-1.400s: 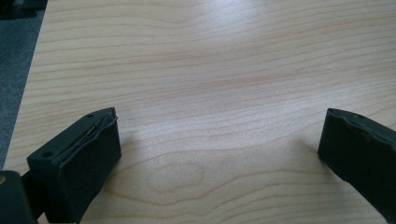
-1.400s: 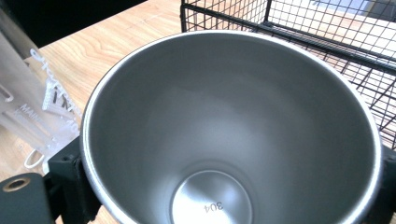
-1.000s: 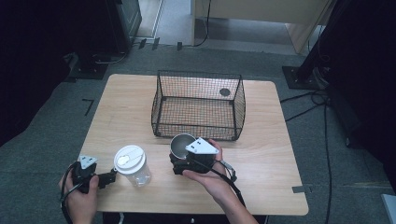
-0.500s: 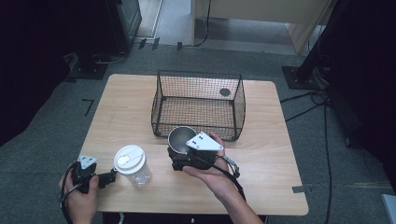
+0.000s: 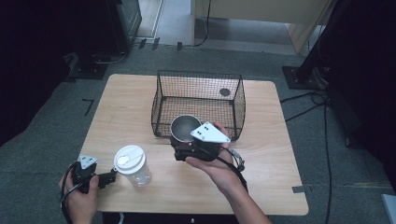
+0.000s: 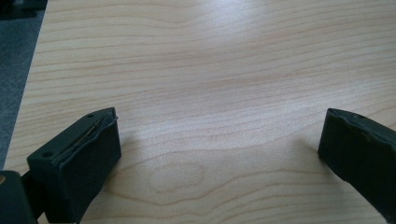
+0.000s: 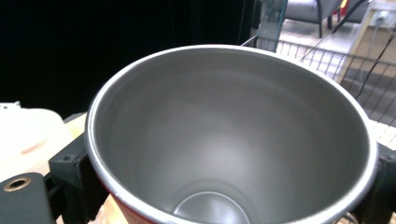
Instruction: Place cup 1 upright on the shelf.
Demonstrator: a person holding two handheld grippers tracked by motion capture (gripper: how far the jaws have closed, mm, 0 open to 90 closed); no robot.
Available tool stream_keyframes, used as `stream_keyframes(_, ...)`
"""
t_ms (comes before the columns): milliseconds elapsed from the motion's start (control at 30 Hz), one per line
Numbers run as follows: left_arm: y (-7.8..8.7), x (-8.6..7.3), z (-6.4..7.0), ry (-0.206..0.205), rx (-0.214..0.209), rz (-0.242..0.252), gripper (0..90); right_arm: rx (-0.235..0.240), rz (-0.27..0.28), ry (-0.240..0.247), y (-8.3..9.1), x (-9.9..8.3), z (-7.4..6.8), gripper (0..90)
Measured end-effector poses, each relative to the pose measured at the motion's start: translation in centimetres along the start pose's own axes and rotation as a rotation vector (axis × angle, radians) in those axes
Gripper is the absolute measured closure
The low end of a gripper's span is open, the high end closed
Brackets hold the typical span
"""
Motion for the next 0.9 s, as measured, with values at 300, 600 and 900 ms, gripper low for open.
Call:
stream_keyframes(300, 0.0, 0.0, 0.0, 0.000, 0.000, 0.001, 0.0, -0.006, 0.093, 0.003, 0.1, 2.3, 0.7, 6.9)
stream_keyframes(600, 0.0, 0.0, 0.0, 0.000, 0.001, 0.001, 0.0, -0.031, 0.172, -0.019, -0.5, 3.9, 1.8, 6.9)
stream_keyframes(900, 0.0, 0.0, 0.0, 0.000, 0.001, 0.001, 0.0, -0.048, 0.237, -0.029, -1.6, 5.3, 3.2, 6.8)
Point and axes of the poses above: each handheld gripper's, and its own axes: y roughly backward along the jaws, x roughly out of its top, z roughly to its right, the point moved 10 cm from there along -y, roughly forward along the jaws, and after that the axes turned 13 degrees about -y, right-handed, at the moved point
